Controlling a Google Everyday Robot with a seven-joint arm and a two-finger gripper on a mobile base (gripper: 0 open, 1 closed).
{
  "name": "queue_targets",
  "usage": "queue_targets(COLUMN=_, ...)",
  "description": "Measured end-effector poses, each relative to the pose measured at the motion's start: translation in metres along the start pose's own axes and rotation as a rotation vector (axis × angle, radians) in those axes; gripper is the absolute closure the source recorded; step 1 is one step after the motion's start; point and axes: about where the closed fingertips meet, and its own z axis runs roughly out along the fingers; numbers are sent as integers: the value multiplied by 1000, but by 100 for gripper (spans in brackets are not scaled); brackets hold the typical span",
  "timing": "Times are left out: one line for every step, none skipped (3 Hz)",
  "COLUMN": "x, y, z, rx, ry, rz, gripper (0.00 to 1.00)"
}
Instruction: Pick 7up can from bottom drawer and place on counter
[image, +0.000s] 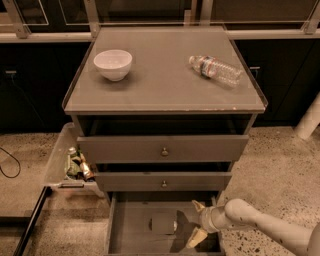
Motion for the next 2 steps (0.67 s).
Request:
queue_targets(x=1, y=4, z=10, rx=44, ry=-21, rz=-21, gripper=0)
queue_targets(x=2, y=1, z=30, rx=80, ry=-64, rz=-52, gripper=0)
